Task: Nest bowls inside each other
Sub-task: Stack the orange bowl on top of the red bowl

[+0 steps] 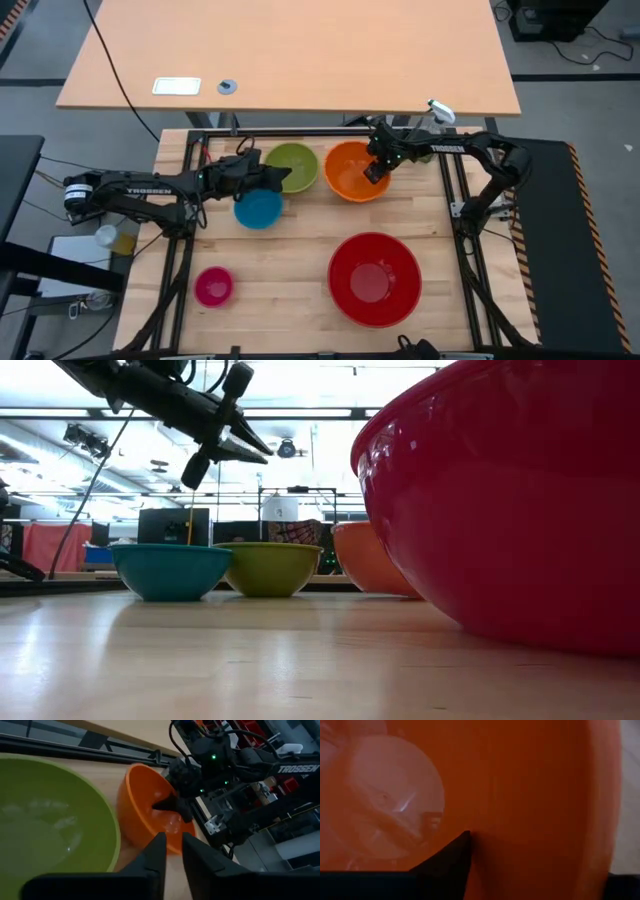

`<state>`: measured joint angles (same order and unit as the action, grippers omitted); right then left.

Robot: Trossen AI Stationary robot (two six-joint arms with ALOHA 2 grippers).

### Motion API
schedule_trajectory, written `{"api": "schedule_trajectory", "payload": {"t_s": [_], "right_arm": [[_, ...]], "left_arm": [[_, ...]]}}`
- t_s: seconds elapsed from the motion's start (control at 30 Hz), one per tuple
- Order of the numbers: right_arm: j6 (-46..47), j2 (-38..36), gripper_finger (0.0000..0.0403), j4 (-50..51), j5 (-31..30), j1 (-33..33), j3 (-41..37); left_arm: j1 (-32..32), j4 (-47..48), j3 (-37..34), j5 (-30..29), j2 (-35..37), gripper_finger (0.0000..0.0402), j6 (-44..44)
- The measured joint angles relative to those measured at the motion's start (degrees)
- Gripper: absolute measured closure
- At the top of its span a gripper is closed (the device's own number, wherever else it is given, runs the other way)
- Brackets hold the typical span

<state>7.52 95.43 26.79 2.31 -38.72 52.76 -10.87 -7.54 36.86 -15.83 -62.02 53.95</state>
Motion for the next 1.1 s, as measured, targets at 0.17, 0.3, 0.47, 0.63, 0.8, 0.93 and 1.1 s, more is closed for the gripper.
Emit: {"api": "schedule_trajectory", "payload": {"t_s": [0.17,0.3,0.47,0.63,0.8,0.93,1.1], "right_arm": [[0.41,-1.02,0.0296,0.02,0.5,0.0,0.08],[0.67,-2.43,0.0344,-0.31,1.54,-0.17,0.08],[0.38,-4.71,0.0375,0.4,2.27,-0.69,0.04],[-0.97,-8.29,0.0375,4.87,0.26,-1.03,0.92],[-6.17,-10.5,0.0375,12.79,-1.3,-1.18,5.05],[-11.25,-11.79,0.0374,16.08,4.48,-0.83,8.15],[-15.02,-15.33,0.0374,16.84,14.64,0.1,8.98]], "left_arm": [[0.0,0.09,0.0,-0.02,0.01,0.0267,-0.84],[-0.13,0.08,0.0,-0.01,0.02,0.0243,-0.86],[-0.22,0.09,0.0,-0.01,0.02,0.0239,-0.83],[-0.22,0.07,0.0,-0.01,0.02,0.0239,-0.82],[-0.22,0.05,0.0,-1.59,0.02,0.0239,-0.92],[-0.36,0.02,0.0,-4.91,0.02,0.0239,-2.55],[-2.0,-0.81,0.0,-6.61,0.02,0.0239,-3.52]]}}
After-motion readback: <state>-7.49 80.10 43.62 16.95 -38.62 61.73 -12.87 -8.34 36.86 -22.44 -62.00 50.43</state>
